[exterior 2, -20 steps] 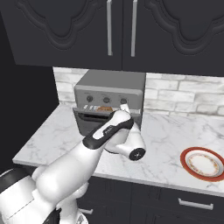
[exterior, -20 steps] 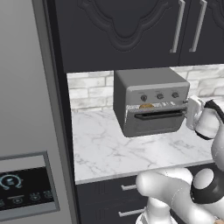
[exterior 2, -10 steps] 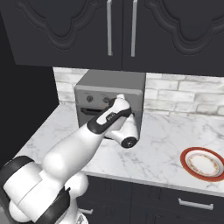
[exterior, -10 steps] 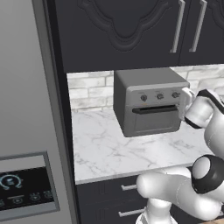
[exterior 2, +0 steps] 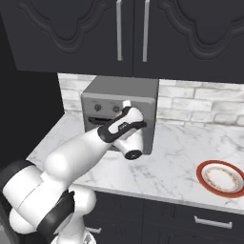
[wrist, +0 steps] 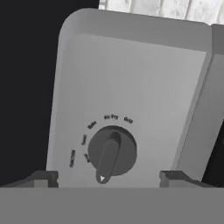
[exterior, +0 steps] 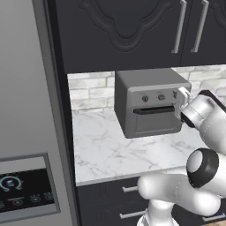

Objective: Pick up the bagel from the plate, place it on the toaster oven rack, close the door, and set the timer.

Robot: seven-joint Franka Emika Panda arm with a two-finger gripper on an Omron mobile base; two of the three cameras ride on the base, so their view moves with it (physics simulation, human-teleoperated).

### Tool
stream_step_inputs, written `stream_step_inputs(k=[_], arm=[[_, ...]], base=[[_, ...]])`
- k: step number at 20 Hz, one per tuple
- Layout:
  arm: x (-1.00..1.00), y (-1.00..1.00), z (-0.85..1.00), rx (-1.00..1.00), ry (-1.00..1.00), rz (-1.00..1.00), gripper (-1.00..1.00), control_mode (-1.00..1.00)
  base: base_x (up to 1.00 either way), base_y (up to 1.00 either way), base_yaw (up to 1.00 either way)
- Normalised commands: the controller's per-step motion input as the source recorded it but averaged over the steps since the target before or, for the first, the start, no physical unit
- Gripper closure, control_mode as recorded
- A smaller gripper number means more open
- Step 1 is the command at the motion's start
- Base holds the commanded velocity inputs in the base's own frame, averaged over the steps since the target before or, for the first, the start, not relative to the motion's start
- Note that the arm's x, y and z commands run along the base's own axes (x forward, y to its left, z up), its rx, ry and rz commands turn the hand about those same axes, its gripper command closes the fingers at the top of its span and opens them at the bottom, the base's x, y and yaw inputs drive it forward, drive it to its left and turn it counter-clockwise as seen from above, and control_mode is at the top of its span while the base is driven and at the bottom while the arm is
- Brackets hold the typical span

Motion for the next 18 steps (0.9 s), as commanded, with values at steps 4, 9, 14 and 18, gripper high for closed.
stream_step_inputs(k=[4,9,14,18], arm=[[-0.08,0.08,0.16,0.0,-0.07,-0.03,-1.0,-1.0],[-0.38,0.0,0.75,-0.03,-0.13,-0.01,-1.0,-1.0],[-0.6,0.0,1.0,-0.08,-0.02,0.0,-1.0,-1.0],[-0.81,-0.07,1.0,-0.18,0.06,0.0,-1.0,-1.0]], base=[[0.0,0.0,0.0],[0.0,0.0,0.0],[0.0,0.0,0.0],[0.0,0.0,0.0]])
